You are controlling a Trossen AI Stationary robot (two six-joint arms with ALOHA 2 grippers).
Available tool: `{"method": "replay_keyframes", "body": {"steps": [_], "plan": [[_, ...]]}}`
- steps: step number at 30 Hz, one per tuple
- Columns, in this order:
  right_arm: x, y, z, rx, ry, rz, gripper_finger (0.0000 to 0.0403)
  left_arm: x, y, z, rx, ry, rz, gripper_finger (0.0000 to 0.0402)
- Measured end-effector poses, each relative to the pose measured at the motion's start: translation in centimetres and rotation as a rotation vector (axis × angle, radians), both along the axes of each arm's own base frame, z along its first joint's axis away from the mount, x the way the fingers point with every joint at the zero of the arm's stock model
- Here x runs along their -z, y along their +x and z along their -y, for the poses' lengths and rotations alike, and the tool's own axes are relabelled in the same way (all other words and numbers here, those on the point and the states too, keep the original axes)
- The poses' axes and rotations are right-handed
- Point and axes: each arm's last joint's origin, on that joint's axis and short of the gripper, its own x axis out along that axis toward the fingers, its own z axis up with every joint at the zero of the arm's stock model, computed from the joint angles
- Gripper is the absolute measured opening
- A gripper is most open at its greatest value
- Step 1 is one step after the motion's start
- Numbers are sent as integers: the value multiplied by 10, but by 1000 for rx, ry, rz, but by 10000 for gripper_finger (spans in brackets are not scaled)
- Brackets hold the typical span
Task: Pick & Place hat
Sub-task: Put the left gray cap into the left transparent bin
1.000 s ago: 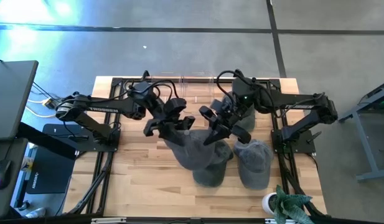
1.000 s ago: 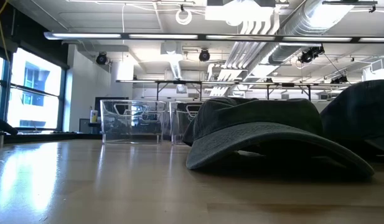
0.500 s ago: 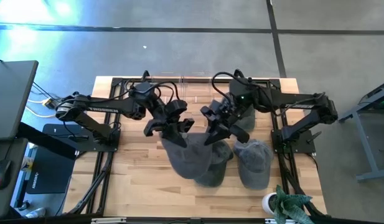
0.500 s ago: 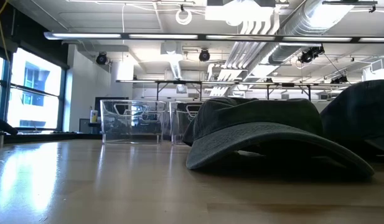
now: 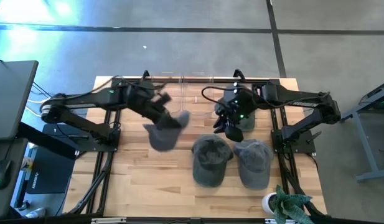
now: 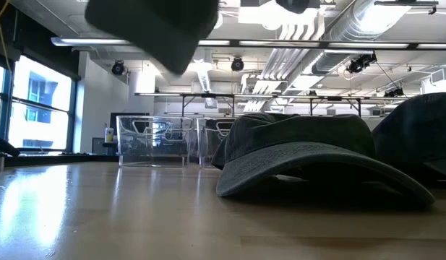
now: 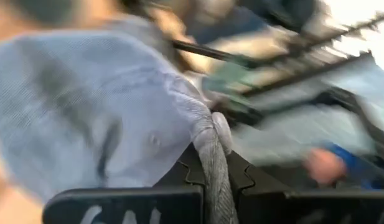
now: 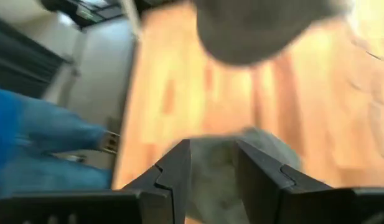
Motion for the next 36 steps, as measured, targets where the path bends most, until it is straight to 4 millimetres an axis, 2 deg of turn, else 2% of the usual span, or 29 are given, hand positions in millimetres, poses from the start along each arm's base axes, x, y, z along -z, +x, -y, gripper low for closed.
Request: {"method": "replay_keyframes", "body": {"steps": [5,10,13,16,20,24,27,30,36], "plan": [[23,-6,0,80,-123,18,115,-7,-41,-9,-431,93,-90,1],[49,-9,4,153,-65,173,115,-19,-54,-5,-759,132,12,1],[54,-9,5,135,-29,280,117,-24,-49,-1,-879,144,93,1],[52,-6,4,107,-26,369,136,-24,-31,3,-974,162,153,1],[43,-2,5,93,-65,489,195,-14,1,6,-1014,157,190,1],[34,0,4,59,-147,599,262,-12,20,8,-1026,118,251,1],[31,-2,-4,28,-306,644,290,-10,32,8,-1032,90,293,1],[33,-2,-17,21,-519,629,295,-15,34,9,-1026,51,343,1],[47,-10,-38,-18,-964,429,296,-20,31,9,-1010,22,381,1]]}}
